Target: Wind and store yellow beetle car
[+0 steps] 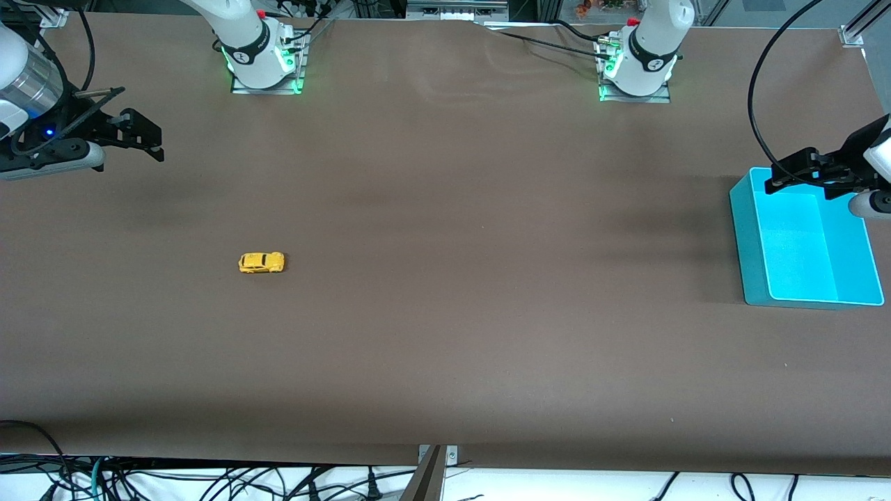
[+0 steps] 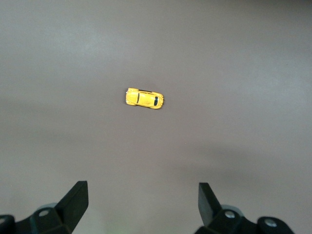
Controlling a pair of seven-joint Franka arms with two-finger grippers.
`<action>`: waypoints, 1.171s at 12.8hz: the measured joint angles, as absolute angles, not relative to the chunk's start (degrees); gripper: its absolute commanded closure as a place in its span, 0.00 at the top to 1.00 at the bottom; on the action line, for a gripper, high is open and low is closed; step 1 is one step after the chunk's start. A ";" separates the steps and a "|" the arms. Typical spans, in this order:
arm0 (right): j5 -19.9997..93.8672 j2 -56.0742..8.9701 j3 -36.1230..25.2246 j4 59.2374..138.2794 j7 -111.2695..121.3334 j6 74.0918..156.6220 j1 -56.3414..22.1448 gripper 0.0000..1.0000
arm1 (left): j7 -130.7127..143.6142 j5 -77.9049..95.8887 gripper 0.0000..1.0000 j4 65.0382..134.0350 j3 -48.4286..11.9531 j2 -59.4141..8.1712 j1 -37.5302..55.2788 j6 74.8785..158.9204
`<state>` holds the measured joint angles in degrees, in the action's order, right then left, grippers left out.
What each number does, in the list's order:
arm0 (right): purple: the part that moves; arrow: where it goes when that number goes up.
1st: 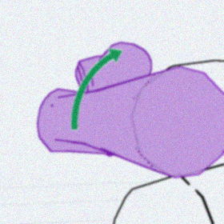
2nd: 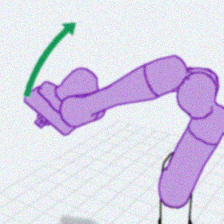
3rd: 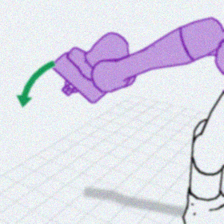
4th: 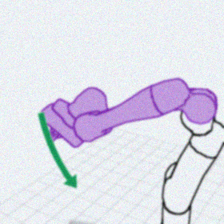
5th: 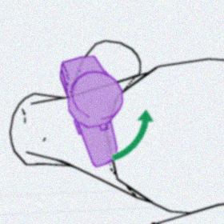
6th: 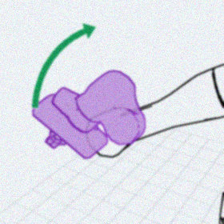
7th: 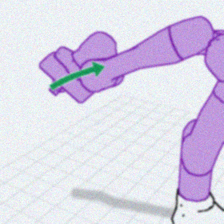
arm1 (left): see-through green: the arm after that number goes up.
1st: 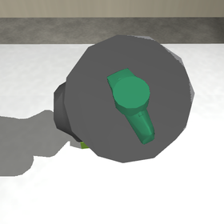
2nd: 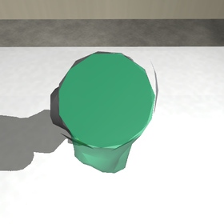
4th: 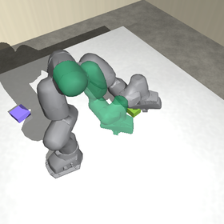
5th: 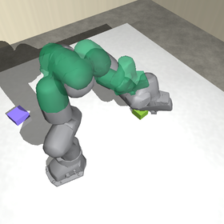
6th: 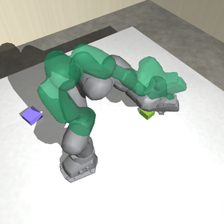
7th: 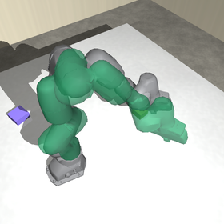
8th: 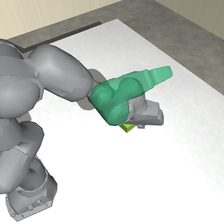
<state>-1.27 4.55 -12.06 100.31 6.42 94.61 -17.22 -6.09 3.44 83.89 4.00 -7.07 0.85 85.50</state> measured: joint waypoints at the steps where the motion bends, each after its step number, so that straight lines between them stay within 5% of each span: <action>1: -1.28 4.55 -12.06 100.32 6.42 94.41 -17.22 1.00 | -6.09 3.44 1.00 83.89 4.00 -7.07 0.85 85.50; 15: -1.29 1.84 -12.25 100.32 7.25 93.99 -17.10 1.00 | -6.09 3.44 1.00 83.89 3.81 -7.22 0.85 85.50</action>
<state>-1.29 1.84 -12.25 100.32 7.25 93.99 -17.10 -6.09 3.44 83.89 3.81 -7.22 0.85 85.50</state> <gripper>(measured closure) 0.000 0.000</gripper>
